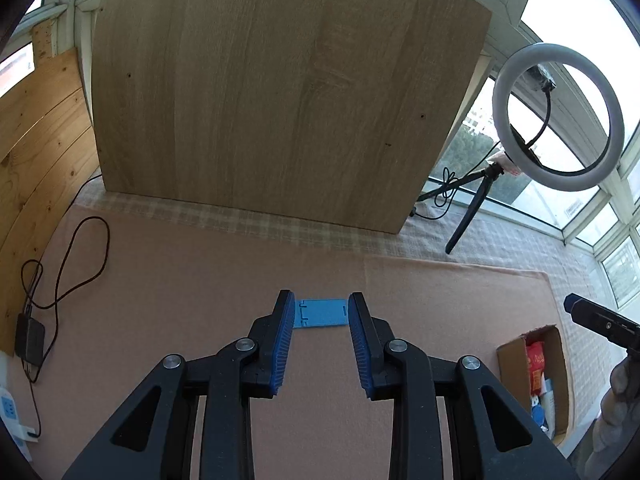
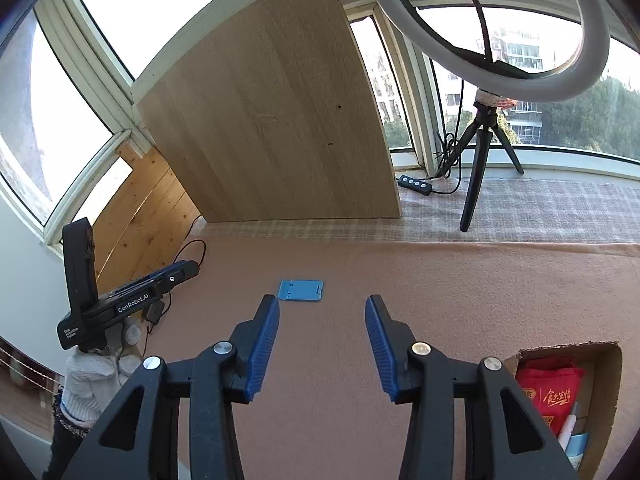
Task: Organize objects
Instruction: 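Withdraw both grippers and reach the left gripper toward the blue phone stand, then close the left gripper on the blue phone stand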
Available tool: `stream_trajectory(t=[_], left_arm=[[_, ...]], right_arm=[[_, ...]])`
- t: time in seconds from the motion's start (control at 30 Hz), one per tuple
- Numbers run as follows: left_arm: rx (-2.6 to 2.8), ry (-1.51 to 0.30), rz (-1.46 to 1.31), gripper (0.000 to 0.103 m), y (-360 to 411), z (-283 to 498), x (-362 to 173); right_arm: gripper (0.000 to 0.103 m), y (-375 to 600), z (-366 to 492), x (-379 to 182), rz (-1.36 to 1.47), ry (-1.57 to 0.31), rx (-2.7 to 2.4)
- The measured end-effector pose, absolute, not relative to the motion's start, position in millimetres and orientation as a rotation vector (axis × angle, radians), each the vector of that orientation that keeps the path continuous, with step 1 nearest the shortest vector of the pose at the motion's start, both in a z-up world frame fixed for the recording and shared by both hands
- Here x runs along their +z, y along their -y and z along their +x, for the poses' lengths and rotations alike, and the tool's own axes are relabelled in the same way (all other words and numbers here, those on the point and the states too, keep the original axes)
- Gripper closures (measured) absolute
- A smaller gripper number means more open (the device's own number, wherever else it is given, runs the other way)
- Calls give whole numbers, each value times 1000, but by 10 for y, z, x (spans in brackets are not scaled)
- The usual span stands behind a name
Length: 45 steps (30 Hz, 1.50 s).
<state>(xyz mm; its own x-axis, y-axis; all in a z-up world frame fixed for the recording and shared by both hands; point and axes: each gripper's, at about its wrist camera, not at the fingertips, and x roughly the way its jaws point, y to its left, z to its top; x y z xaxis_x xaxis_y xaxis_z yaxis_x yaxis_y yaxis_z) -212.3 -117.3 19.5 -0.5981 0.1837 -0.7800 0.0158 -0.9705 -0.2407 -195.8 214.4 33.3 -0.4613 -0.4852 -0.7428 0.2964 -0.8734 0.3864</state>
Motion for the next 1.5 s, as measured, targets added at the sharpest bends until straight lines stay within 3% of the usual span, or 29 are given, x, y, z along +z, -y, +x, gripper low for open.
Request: stream_trajectory(t=[0.13, 0.2, 0.27, 0.53, 0.73, 1.1, 1.5], left_arm=[[2656, 390, -1422, 72, 1293, -2343, -204], [2632, 390, -1448, 58, 1255, -2439, -397], [2612, 366, -1468, 53, 1194, -2506, -566], [2528, 388, -1561, 50, 1060, -2761, -1152], [2496, 417, -1591, 53, 1002, -2884, -1403], [2465, 424, -1601, 80, 930, -2981, -1584], [2447, 365, -1601, 81, 595, -2709, -1598]], right_arm=[[60, -1838, -2316, -90, 1373, 288, -2287], [60, -1700, -2462, -311, 1426, 290, -2263], [60, -1586, -2589, -526, 1477, 293, -2236], [60, -1317, -2925, -1074, 1593, 384, -2122], [61, -1151, -3049, -1351, 1647, 425, -2068], [89, -1009, -3108, -1599, 1700, 413, -2050], [91, -1197, -2727, -1581, 1723, 345, -2036]])
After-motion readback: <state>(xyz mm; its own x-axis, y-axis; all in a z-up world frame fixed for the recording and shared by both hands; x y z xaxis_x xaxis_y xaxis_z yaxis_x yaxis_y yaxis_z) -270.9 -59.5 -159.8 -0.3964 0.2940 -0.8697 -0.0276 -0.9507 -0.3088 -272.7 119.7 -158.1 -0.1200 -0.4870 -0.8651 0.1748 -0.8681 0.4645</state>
